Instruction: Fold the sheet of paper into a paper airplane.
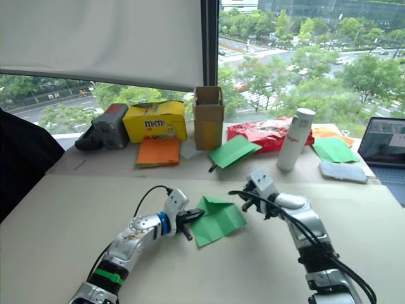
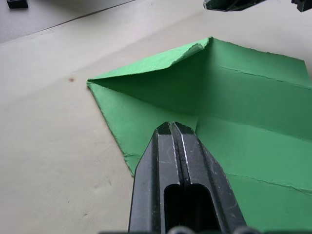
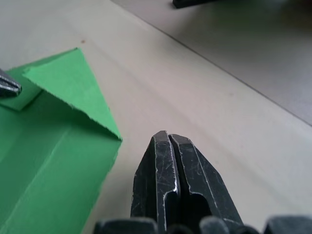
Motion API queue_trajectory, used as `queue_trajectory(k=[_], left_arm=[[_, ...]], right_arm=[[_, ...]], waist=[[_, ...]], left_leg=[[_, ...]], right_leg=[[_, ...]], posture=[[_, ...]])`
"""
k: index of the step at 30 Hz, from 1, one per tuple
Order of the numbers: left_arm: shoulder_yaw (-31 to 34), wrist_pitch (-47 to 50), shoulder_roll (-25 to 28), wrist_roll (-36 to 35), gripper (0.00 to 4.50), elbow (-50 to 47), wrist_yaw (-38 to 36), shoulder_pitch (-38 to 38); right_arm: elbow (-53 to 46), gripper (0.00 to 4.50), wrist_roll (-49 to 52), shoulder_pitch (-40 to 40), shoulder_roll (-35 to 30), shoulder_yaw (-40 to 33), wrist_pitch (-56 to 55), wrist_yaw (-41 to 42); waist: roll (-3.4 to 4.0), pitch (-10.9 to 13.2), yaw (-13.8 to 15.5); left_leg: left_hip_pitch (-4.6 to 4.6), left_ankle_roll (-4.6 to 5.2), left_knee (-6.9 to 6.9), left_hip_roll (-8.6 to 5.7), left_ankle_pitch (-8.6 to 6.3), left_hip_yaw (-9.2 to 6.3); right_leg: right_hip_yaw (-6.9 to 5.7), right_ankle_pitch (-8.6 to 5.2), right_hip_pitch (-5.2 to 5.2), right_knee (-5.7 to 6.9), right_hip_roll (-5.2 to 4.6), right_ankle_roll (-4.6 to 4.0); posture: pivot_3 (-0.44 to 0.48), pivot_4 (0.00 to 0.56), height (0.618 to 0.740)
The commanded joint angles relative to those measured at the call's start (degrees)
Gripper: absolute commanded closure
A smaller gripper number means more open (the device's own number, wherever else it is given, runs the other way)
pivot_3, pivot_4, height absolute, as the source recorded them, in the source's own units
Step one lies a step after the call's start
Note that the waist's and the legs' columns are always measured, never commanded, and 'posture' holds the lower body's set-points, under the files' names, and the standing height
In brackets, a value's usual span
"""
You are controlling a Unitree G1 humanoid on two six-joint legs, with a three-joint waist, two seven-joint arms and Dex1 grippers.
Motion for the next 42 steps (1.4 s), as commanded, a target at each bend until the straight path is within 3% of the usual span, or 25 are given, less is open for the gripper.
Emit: queue_trajectory(k=[1,10,21,30,37,42], left_arm=[[-0.28,-0.31,-0.36,0.95,4.45,1.59,0.54,0.01],[1.4,-0.73,-1.27,0.95,4.45,3.93,1.91,-0.41],[3.53,-0.87,-0.99,0.45,4.45,3.47,2.9,-0.07],[3.58,-1.17,-1.57,-0.04,4.45,3.21,2.49,-0.44],[5.49,0.4,2.25,-0.08,4.45,0.83,2.74,0.8],[8.1,-3.43,2.95,-0.68,4.45,-0.51,4.3,-0.06]], right_arm=[[-3.32,4.5,0.74,3.35,-1.03,2.06,-0.3,2.15],[-0.76,4.5,6.95,3.66,4.64,-0.66,-1.22,3.84],[-6.53,4.5,18.41,3.16,9.06,-4.87,3.3,4.55],[-4.45,4.5,17.21,2.77,9.5,-2.14,2.32,2.68],[-1.57,4.5,16.51,2.39,9.13,-2.68,0.9,1.53],[-1.12,4.5,16.62,2.33,9.39,-2.54,0.49,1.36]], waist=[[-0.02,0.02,-0.2],[-0.14,0.08,-0.31],[-0.05,0.04,-0.21],[-0.05,0.04,-0.12],[-0.05,0.04,-0.46],[-0.05,0.07,-0.35]], left_leg=[[0.01,0.0,-0.02,0.0,0.0,0.01],[0.06,0.0,-0.01,0.07,0.0,0.1],[0.05,0.0,-0.02,0.15,0.0,0.08],[0.03,0.0,-0.02,0.15,0.0,0.07],[0.04,0.0,-0.05,0.16,0.0,0.08],[0.04,0.0,-0.05,0.2,0.0,0.06]], right_leg=[[0.0,0.0,0.06,-0.02,0.04,0.0],[-0.05,-0.01,0.12,-0.01,0.69,0.03],[-0.02,0.0,0.07,0.02,0.71,0.02],[-0.02,0.0,0.03,0.01,0.71,0.02],[0.0,0.0,0.03,0.02,0.71,0.01],[0.01,0.0,-0.01,0.04,0.71,0.01]], posture=[[0.0,0.15,0.74],[0.0,0.15,0.74],[0.0,0.15,0.74],[0.0,0.15,0.74],[0.0,0.15,0.74],[0.0,0.15,0.74]])
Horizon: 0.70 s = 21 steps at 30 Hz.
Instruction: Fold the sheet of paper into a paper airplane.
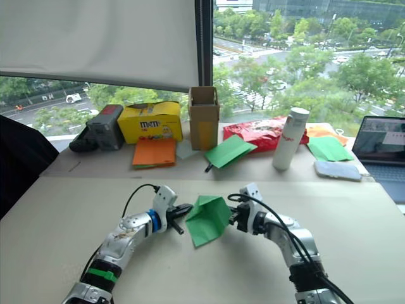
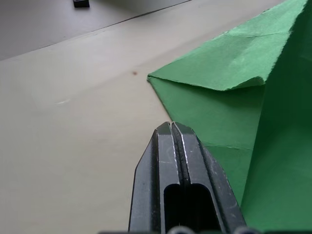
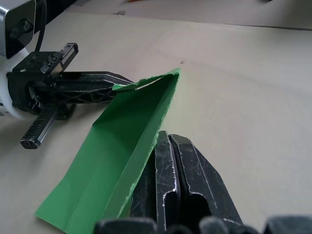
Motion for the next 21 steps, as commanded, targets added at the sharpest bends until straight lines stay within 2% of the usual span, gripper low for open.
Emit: queue_trajectory(k=[1,10,21], left_arm=[[1.69,-2.05,-0.74,-0.93,4.45,-1.85,0.77,-1.54],[-1.44,-1.37,-5.67,-0.68,4.45,-0.02,-1.26,-4.48],[-6.12,-0.39,-4.85,1.95,4.45,2.38,-3.43,-2.93]], right_arm=[[-0.83,4.5,0.2,-0.99,0.18,-0.31,-1.54,-0.06],[-0.91,4.5,0.06,-0.84,0.93,0.05,-1.6,-0.39],[-2.17,4.5,0.71,-1.07,1.32,0.26,-0.95,-1.15]], waist=[[0.0,0.0,0.31],[0.0,0.0,0.61],[-0.01,0.01,0.51]], left_leg=[[0.0,0.0,0.01,-0.01,0.0,-0.01],[-0.06,0.0,-0.02,-0.22,0.0,-0.04],[-0.04,0.0,-0.04,-0.21,0.0,-0.04]], right_leg=[[0.0,0.0,-0.04,-0.01,-0.02,0.0],[-0.07,0.04,-0.11,-0.22,-0.63,0.05],[-0.09,0.03,-0.07,-0.17,-0.39,0.06]], posture=[[0.0,0.15,0.74],[0.0,0.15,0.74],[0.0,0.15,0.74]])
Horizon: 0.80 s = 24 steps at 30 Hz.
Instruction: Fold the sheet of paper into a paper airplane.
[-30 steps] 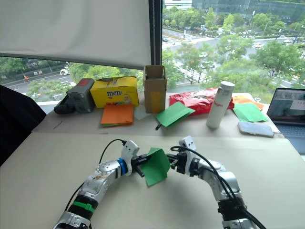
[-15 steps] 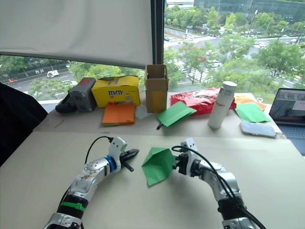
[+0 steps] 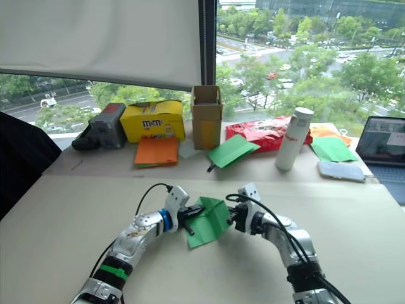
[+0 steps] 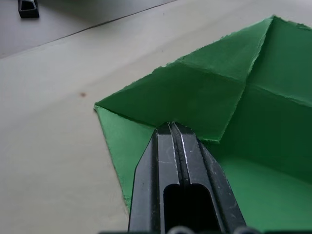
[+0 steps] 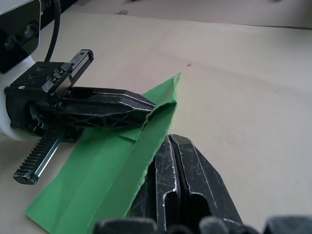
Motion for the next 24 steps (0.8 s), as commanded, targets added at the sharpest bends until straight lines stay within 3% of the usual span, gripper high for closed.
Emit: queue_trajectory(k=[1,10,24], left_arm=[[-0.83,-0.31,0.09,0.84,4.45,0.35,-0.2,-0.13],[-0.43,1.03,0.15,0.21,4.45,-1.6,-0.61,1.29],[4.5,9.29,6.93,-4.68,4.45,-10.15,-3.53,3.04]], right_arm=[[-2.46,4.5,0.66,-0.78,0.76,0.31,-0.75,-0.01],[-3.99,4.5,0.64,-0.54,3.94,2.89,-0.65,-0.64],[-0.42,4.5,-2.92,-0.86,5.69,8.11,-1.95,-0.84]], waist=[[0.0,0.0,0.02],[0.01,-0.01,0.01],[0.01,-0.01,-0.56]], left_leg=[[0.0,0.0,0.0,0.0,0.0,0.0],[0.01,0.0,0.01,-0.01,0.0,0.0],[0.04,0.0,0.01,0.07,0.0,0.0]], right_leg=[[0.0,0.0,0.02,-0.01,0.02,0.0],[-0.01,0.0,0.06,0.0,-0.01,0.0],[-0.03,0.0,0.04,0.06,-0.09,0.0]], posture=[[0.0,0.15,0.74],[0.0,0.15,0.74],[0.0,0.15,0.74]])
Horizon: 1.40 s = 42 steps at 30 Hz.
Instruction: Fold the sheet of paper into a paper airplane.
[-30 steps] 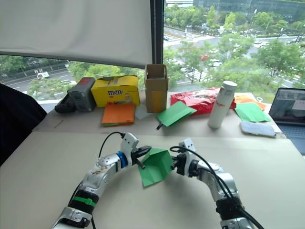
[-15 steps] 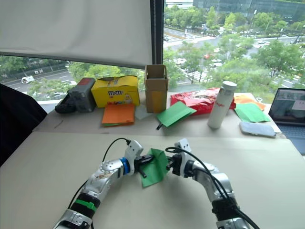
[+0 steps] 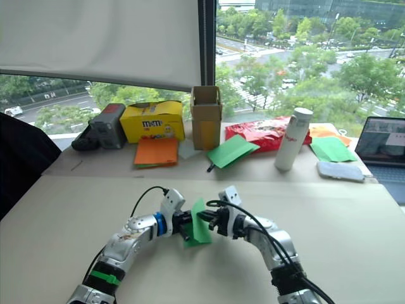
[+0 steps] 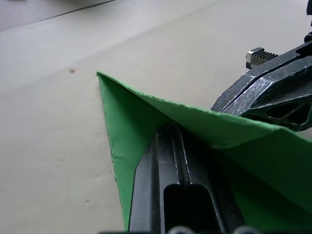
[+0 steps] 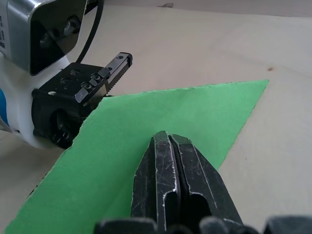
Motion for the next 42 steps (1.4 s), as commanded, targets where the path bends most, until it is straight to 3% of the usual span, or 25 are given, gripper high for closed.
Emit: queue_trajectory(k=[1,5,8,18,23,32,42], left_arm=[[3.77,1.39,4.24,-2.02,4.45,-2.67,-1.96,-0.68],[7.87,0.38,10.5,-4.03,4.45,0.27,-6.0,-3.61],[7.98,-0.27,12.33,-4.9,4.45,0.79,-9.01,-4.74],[2.91,2.03,6.8,-7.01,4.45,-4.73,-10.82,-5.27],[-4.42,-0.68,9.91,-0.98,4.45,-6.1,-11.5,-2.36],[-5.06,-2.66,9.56,1.04,4.45,-2.85,-10.36,-1.18],[-5.24,-7.19,8.36,2.74,4.45,3.88,-11.02,-2.56]], right_arm=[[0.39,4.5,-1.24,-0.59,0.26,1.38,-1.23,0.07],[1.5,4.5,-2.04,-0.94,0.42,1.54,-1.38,-0.37],[1.8,4.5,-2.82,-0.87,0.4,1.98,-1.26,-0.79],[0.88,4.5,-7.08,-0.17,0.66,3.57,0.44,-4.78],[1.55,4.5,-6.0,0.05,2.01,0.2,2.41,-8.78],[3.08,4.5,-4.58,-1.04,3.26,-2.14,0.19,-9.01],[24.38,4.5,-10.78,-14.23,5.76,-1.7,-13.36,-11.2]], waist=[[0.0,0.0,-0.2],[-0.06,0.02,-0.37],[-0.06,0.02,-0.26],[-0.08,0.0,-0.23],[-0.03,-0.03,-0.64],[-0.05,-0.02,0.14],[-0.08,0.0,-0.65]], left_leg=[[0.0,0.0,0.0,0.01,0.0,0.0],[0.09,-0.01,0.02,0.04,0.0,-0.02],[0.09,-0.01,0.04,0.01,0.01,-0.03],[0.03,-0.01,0.05,-0.03,0.01,-0.01],[0.04,-0.02,0.0,-0.01,0.01,0.0],[0.1,-0.01,0.15,-0.05,0.01,-0.02],[0.26,-0.01,0.15,-0.05,0.02,0.1]], right_leg=[[0.01,0.0,-0.03,0.02,0.02,0.0],[-0.04,0.0,-0.08,0.08,0.03,-0.01],[-0.08,0.0,-0.06,0.07,-0.06,-0.01],[0.06,0.01,-0.01,0.09,-0.21,-0.01],[0.13,0.0,0.07,0.14,-0.16,-0.02],[0.06,0.0,0.05,0.06,-0.24,-0.01],[-0.02,0.0,0.08,0.35,-0.05,-0.01]], posture=[[0.0,0.15,0.74],[0.0,0.15,0.74],[0.0,0.15,0.74],[0.0,0.15,0.74],[0.0,0.15,0.74],[0.0,0.15,0.74],[0.0,0.15,0.74]])
